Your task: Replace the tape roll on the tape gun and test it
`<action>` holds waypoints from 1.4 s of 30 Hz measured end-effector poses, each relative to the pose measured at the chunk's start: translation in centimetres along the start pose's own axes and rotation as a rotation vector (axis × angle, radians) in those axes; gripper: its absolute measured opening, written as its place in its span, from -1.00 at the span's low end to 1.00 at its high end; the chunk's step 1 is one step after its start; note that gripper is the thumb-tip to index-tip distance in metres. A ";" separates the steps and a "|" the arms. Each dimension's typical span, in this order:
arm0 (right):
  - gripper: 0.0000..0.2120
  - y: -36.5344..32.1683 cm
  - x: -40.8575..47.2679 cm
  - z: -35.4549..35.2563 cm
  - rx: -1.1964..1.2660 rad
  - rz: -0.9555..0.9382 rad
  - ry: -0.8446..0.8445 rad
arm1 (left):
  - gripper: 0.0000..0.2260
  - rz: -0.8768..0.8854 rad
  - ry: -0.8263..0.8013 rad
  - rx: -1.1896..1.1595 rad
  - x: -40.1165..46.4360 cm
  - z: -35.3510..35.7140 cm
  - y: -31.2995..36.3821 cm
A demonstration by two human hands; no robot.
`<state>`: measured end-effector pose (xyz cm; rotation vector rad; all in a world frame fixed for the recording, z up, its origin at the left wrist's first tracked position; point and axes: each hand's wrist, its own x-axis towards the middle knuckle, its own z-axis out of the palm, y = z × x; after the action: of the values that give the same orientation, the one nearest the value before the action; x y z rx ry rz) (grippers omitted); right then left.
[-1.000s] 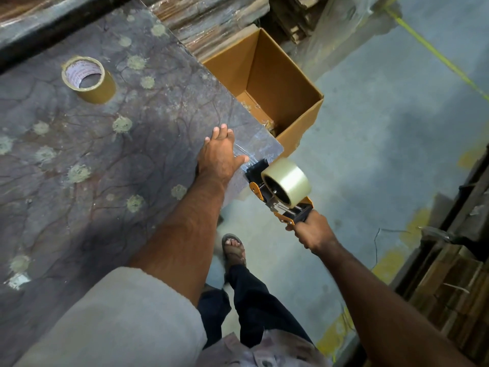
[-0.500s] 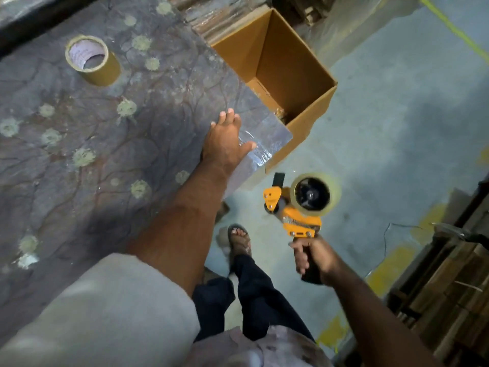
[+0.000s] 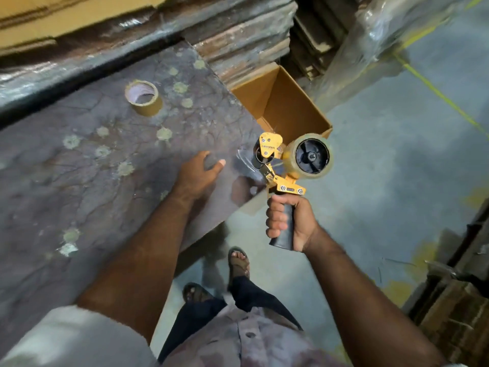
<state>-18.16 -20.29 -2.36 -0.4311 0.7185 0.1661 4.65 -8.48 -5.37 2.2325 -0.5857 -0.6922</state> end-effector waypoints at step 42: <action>-0.51 -7.6 21.3 10.6 -1.780 -0.509 0.605 | -0.66 -0.242 0.294 0.227 -2.8 -10.8 -5.0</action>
<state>6.31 -22.46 -7.01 -2.4149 0.8670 0.1556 10.27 1.72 -1.75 2.5851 -0.2605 -0.4158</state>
